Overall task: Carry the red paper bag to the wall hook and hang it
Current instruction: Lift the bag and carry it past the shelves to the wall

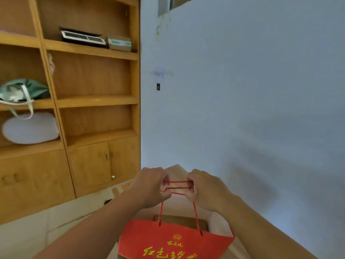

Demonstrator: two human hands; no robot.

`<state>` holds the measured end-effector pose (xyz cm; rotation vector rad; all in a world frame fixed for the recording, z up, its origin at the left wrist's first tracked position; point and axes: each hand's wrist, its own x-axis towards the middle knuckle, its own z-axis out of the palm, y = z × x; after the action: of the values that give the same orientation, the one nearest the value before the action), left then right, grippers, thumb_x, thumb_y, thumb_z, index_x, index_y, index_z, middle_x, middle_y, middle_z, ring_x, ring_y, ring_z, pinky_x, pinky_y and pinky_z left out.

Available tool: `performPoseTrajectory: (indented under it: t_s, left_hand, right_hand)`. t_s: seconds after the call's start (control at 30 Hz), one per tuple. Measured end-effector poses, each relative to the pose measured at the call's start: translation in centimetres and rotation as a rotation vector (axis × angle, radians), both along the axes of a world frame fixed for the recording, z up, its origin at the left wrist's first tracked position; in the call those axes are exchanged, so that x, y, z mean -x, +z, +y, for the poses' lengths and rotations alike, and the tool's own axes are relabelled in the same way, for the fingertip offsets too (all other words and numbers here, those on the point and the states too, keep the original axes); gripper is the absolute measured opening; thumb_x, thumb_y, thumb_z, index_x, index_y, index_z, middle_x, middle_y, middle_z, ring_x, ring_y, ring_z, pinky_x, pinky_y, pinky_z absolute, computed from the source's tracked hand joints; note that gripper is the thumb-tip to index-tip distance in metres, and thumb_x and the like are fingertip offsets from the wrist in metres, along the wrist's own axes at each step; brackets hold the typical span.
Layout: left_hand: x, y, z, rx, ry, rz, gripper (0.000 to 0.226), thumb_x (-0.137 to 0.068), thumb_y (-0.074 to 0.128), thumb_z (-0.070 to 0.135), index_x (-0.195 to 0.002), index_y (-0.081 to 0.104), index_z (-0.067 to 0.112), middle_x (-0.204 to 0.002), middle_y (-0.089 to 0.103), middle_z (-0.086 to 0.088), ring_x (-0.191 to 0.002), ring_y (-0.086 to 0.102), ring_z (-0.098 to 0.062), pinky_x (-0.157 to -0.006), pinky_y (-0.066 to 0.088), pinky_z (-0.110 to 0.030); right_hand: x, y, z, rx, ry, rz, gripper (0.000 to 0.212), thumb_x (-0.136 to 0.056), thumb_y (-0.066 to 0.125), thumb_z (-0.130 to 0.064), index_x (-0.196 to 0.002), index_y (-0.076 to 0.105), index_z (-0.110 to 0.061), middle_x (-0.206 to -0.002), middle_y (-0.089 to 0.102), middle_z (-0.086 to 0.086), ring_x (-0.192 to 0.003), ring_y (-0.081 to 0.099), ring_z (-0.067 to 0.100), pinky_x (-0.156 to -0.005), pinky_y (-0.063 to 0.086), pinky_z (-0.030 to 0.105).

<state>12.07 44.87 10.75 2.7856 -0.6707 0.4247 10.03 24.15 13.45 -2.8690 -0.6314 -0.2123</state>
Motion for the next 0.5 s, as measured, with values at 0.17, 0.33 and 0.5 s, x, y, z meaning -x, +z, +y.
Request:
performPoseTrajectory:
  t_s: [0.17, 0.33, 0.5]
  left_hand:
    - [-2.3, -1.4, 11.4, 0.137, 0.104, 0.073, 0.012, -0.085, 0.063, 0.038, -0.088, 0.061, 0.026, -0.082, 0.058, 0.01, -0.076, 0.059, -0.016, -0.06, 0.042, -0.029]
    - [-5.5, -2.3, 22.6, 0.203, 0.186, 0.154, 0.012, -0.084, 0.065, 0.036, -0.089, 0.061, 0.026, -0.089, 0.064, 0.006, -0.08, 0.061, -0.018, -0.068, 0.056, -0.039]
    - [-9.8, -2.1, 30.8, 0.187, 0.24, 0.153, 0.019, -0.086, 0.065, 0.039, -0.097, 0.064, 0.023, -0.095, 0.065, 0.005, -0.085, 0.062, -0.019, -0.076, 0.058, -0.043]
  right_hand:
    - [-5.1, -0.5, 10.9, -0.011, 0.117, 0.036, 0.02, -0.083, 0.048, -0.055, -0.095, 0.059, -0.043, -0.082, 0.065, -0.013, -0.074, 0.06, 0.007, -0.067, 0.056, 0.033]
    - [-10.7, -1.5, 21.9, 0.043, 0.142, 0.074, 0.017, -0.083, 0.052, -0.054, -0.084, 0.059, -0.038, -0.069, 0.068, -0.015, -0.061, 0.065, 0.012, -0.064, 0.057, 0.035]
    - [-15.8, -1.5, 30.7, 0.094, 0.212, 0.085, 0.013, -0.092, 0.06, -0.04, -0.09, 0.065, -0.028, -0.077, 0.066, -0.012, -0.065, 0.059, 0.01, -0.062, 0.049, 0.024]
